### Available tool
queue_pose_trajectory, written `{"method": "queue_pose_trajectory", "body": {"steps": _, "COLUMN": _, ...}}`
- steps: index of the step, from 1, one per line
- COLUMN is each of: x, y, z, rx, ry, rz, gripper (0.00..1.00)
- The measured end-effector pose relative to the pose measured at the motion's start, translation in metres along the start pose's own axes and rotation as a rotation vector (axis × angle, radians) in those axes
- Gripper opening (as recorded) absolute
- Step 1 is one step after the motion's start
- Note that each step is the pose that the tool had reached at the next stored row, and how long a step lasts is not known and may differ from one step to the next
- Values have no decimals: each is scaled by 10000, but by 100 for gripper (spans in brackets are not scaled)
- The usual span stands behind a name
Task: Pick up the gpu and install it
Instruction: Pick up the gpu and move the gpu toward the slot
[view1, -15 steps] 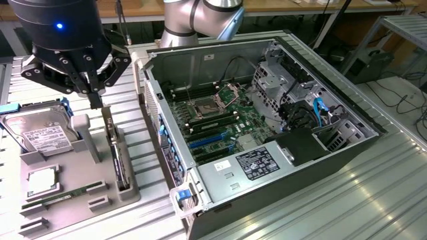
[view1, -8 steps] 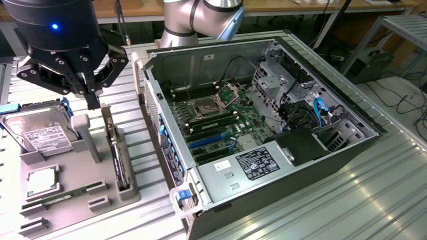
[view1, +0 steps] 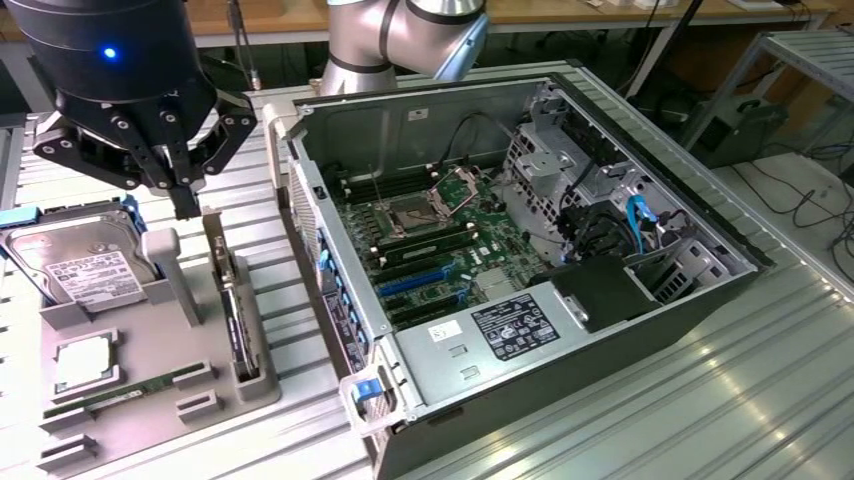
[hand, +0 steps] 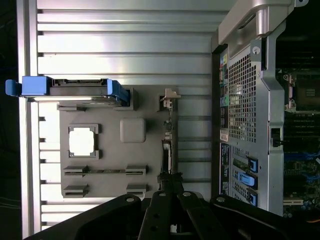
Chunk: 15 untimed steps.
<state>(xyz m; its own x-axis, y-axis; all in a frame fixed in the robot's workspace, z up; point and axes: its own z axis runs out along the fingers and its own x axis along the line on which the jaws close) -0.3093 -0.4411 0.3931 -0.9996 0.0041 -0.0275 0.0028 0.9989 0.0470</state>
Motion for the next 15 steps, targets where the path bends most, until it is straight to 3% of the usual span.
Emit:
{"method": "queue_pose_trajectory", "body": {"steps": 3, "x": 0, "y": 0, "z": 0, "rx": 0, "ry": 0, "rz": 0, "gripper": 11}}
{"method": "queue_pose_trajectory", "body": {"steps": 5, "x": 0, "y": 0, "z": 0, "rx": 0, "ry": 0, "rz": 0, "gripper": 24}}
{"method": "queue_pose_trajectory", "body": {"steps": 10, "x": 0, "y": 0, "z": 0, "rx": 0, "ry": 0, "rz": 0, "gripper": 36}}
{"method": "queue_pose_trajectory", "body": {"steps": 14, "x": 0, "y": 0, "z": 0, "rx": 1, "ry": 0, "rz": 0, "gripper": 60}}
{"method": "queue_pose_trajectory", "body": {"steps": 15, "x": 1, "y": 4, "z": 2, "rx": 49, "ry": 6, "rz": -1, "gripper": 60}}
